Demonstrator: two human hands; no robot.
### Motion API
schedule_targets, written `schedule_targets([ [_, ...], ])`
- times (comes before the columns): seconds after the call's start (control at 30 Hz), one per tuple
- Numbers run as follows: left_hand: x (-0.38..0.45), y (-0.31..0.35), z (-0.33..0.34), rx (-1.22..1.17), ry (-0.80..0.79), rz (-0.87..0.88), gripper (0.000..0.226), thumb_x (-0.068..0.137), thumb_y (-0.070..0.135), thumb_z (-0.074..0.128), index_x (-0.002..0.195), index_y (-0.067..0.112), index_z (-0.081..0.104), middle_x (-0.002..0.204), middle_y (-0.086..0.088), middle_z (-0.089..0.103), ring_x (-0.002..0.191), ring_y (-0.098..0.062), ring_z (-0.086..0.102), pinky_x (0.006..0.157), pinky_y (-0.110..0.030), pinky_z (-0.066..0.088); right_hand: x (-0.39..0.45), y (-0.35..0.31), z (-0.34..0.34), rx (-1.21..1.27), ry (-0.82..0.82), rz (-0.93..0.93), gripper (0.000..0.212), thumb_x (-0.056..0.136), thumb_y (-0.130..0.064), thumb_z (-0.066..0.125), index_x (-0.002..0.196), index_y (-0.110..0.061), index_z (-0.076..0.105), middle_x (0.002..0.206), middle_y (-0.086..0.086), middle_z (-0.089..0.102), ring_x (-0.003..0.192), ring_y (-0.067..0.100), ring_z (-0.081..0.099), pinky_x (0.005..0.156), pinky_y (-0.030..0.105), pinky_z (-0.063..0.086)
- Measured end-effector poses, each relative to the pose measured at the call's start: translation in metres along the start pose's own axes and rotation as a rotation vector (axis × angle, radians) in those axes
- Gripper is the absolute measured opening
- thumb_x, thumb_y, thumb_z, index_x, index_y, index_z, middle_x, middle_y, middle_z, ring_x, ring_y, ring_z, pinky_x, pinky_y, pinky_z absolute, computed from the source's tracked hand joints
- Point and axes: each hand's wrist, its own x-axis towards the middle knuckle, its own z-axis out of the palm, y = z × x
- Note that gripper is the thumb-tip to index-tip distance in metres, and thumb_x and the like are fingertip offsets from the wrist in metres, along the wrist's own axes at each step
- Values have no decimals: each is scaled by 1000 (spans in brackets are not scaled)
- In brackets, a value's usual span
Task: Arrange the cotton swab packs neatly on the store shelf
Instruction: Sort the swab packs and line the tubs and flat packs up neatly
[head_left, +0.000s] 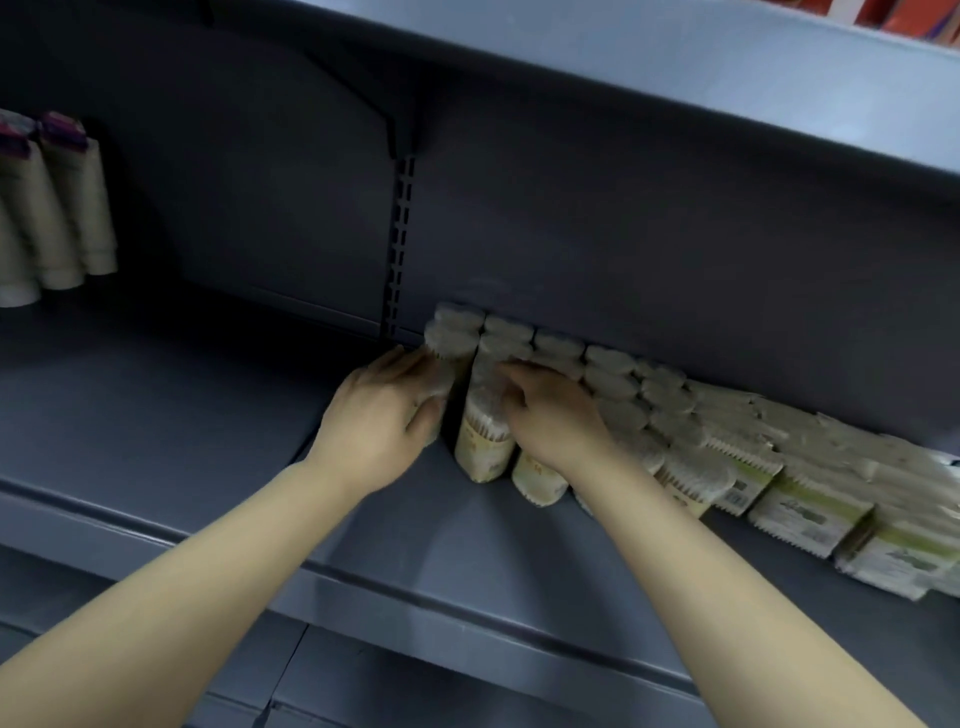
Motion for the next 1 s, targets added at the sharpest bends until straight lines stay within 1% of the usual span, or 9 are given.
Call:
schedule_targets([
  [0.1,10,0,1,-78,-39,-67,75,81,52,14,131,12,53,143,-6,44,136,-28,34,109,-37,30,0,0,-1,8,-5,-2,40,97,-20,35,135,-20,45,139,7,48,126,25,44,101,33,38],
  [0.17,13,1,4,-97,-66,-88,83,77,58,6,136,16,47,147,-2,37,139,-23,27,111,-31,23,-1,-1,-1,15,-2,-2,40,97,-19,35,135,-19,46,138,7,48,125,25,44,100,33,38],
  [0.27,17,1,6,-74,-104,-96,89,72,60,2,140,16,40,150,-1,32,141,-20,23,111,-26,18,-1,0,0,26,11,1,37,96,-19,36,131,-17,49,135,8,51,123,25,46,99,33,39],
  [0.53,23,3,10,-74,-104,-79,90,72,58,2,141,13,38,150,-2,31,141,-20,23,111,-30,18,-3,-1,-2,81,6,2,37,95,-17,38,129,-16,51,132,7,53,121,24,47,96,30,39],
  [0.67,21,-1,14,7,-45,-9,76,82,49,13,133,5,48,140,-13,45,133,-33,38,105,-42,31,-2,-1,-2,114,6,16,38,95,-18,39,131,-18,50,134,6,52,123,24,46,99,32,39],
  [0.73,21,-2,17,40,-28,15,73,84,47,15,132,4,50,138,-15,48,130,-35,41,104,-44,32,-2,-1,-2,115,10,18,37,95,-18,38,131,-17,50,134,6,52,122,24,46,98,31,39],
  [0.87,24,0,13,15,-114,-54,89,73,57,-2,142,16,35,151,-2,30,142,-21,20,112,-30,16,-1,0,-1,114,16,11,36,94,-18,39,129,-17,51,131,5,54,120,23,48,96,32,41],
  [0.93,24,4,10,9,-112,-35,87,74,58,-2,143,19,33,152,0,27,143,-19,15,111,-27,12,-1,1,-2,136,40,0,37,93,-17,40,128,-16,51,131,6,54,120,23,49,96,34,41],
  [1.0,22,10,8,-1,-108,-10,83,76,57,-1,145,20,29,153,0,23,143,-19,12,112,-28,11,-2,4,-4,170,75,-1,38,91,-13,42,128,-15,51,131,6,54,120,23,49,97,30,39],
])
